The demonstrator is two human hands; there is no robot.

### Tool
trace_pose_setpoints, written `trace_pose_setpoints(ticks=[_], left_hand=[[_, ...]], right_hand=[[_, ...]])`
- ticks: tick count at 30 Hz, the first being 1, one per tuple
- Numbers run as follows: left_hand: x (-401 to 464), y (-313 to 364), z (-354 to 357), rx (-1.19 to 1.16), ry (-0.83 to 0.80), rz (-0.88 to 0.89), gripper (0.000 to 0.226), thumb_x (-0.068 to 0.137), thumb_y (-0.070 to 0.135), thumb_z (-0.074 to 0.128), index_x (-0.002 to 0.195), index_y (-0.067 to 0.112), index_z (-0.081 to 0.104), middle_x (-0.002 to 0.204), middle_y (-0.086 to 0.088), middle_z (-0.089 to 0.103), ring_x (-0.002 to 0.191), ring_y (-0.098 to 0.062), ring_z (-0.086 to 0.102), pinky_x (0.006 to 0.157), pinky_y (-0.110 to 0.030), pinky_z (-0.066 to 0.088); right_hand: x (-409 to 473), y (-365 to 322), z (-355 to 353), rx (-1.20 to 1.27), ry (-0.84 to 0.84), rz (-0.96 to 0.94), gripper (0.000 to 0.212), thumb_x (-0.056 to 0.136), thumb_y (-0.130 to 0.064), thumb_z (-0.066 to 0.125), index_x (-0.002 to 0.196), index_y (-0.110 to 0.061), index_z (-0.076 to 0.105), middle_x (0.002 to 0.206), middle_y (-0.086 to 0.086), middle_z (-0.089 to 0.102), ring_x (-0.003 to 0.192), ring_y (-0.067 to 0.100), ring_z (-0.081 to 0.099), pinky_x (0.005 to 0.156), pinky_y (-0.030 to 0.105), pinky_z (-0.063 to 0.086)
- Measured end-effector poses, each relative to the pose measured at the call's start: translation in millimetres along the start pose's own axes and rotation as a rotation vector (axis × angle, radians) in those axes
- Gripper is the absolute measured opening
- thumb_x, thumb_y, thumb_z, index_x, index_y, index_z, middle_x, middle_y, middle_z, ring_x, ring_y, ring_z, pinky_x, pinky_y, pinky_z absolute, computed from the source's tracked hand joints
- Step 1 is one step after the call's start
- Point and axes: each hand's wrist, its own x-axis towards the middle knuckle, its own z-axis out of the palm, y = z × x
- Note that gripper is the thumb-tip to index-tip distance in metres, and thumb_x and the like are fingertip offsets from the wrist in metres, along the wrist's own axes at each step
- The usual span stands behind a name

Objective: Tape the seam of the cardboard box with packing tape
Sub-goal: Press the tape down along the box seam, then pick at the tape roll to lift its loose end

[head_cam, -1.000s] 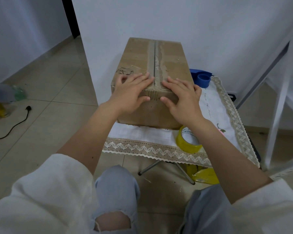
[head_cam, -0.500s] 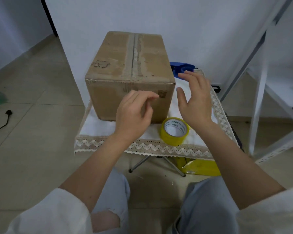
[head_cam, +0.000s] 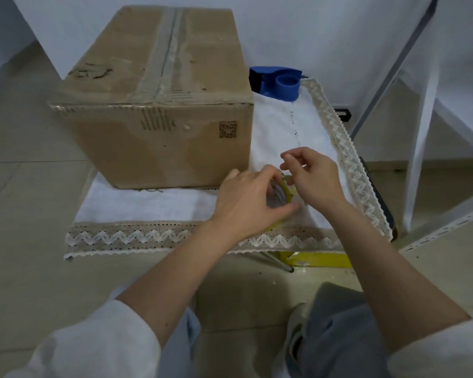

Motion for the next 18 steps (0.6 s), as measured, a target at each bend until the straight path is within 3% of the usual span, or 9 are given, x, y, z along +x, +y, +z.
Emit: trace_pose_setpoints(ticks=[2, 4, 8, 10, 15, 18], left_hand=[[2.9, 0.7, 8.7, 0.09, -0.026, -0.023, 0.056, 0.072, 0.069, 0.062, 0.109, 0.028, 0.05, 0.089, 0.011, 0.072, 0.086, -0.013, 0.064, 0.088, -0.036, 0.037], [1.2, 0.2, 14.1, 0.064, -0.001, -0.037, 0.062, 0.069, 0.068, 0.064, 0.115, 0.03, 0.047, 0.088, 0.014, 0.07, 0.087, -0.01, 0.064, 0.089, -0.034, 0.034], [-0.1, -4.3, 13.2, 0.04, -0.076, 0.005, 0.096, 0.066, 0.063, 0.071, 0.146, 0.031, 0.029, 0.104, 0.013, 0.069, 0.09, -0.013, 0.061, 0.089, -0.03, 0.028], [-0.4, -3.1, 10.1, -0.009, -0.087, -0.009, 0.092, 0.068, 0.057, 0.071, 0.147, 0.036, 0.029, 0.099, 0.017, 0.069, 0.082, -0.014, 0.059, 0.089, -0.029, 0.028], [-6.1, 4.4, 5.6, -0.188, -0.004, -0.041, 0.075, 0.063, 0.035, 0.067, 0.135, 0.037, 0.047, 0.086, 0.019, 0.06, 0.061, 0.011, 0.047, 0.078, -0.022, 0.038], [-9.5, 6.8, 3.7, -0.344, 0.081, -0.076, 0.071, 0.062, 0.023, 0.07, 0.13, 0.035, 0.054, 0.086, 0.013, 0.059, 0.059, -0.001, 0.048, 0.064, -0.02, 0.042]], right_hand=[[0.2, 6.4, 2.3, 0.071, 0.008, 0.033, 0.012, 0.097, -0.025, 0.057, 0.098, -0.021, 0.069, 0.086, -0.004, 0.074, 0.056, 0.005, 0.065, 0.059, 0.013, 0.05], [-2.5, 13.4, 4.1, 0.145, 0.02, 0.08, 0.013, 0.097, -0.023, 0.058, 0.098, -0.019, 0.07, 0.084, -0.004, 0.074, 0.055, 0.003, 0.063, 0.058, 0.014, 0.049], [-4.1, 14.4, 4.7, 0.201, -0.002, 0.074, 0.012, 0.096, -0.02, 0.059, 0.094, -0.02, 0.07, 0.077, -0.009, 0.071, 0.06, 0.002, 0.064, 0.062, 0.016, 0.05], [-4.2, 11.1, 3.6, 0.193, -0.002, 0.036, 0.012, 0.096, -0.02, 0.059, 0.093, -0.021, 0.07, 0.077, -0.012, 0.07, 0.065, 0.002, 0.065, 0.067, 0.017, 0.052], [-6.2, 13.8, -3.4, 0.248, -0.009, 0.074, 0.016, 0.099, -0.019, 0.054, 0.095, -0.021, 0.069, 0.08, -0.011, 0.069, 0.065, -0.007, 0.063, 0.06, 0.007, 0.045], [-8.6, 11.5, -9.6, 0.269, -0.046, 0.085, 0.022, 0.102, -0.024, 0.049, 0.099, -0.018, 0.071, 0.086, -0.009, 0.071, 0.065, -0.009, 0.062, 0.062, 0.008, 0.046]])
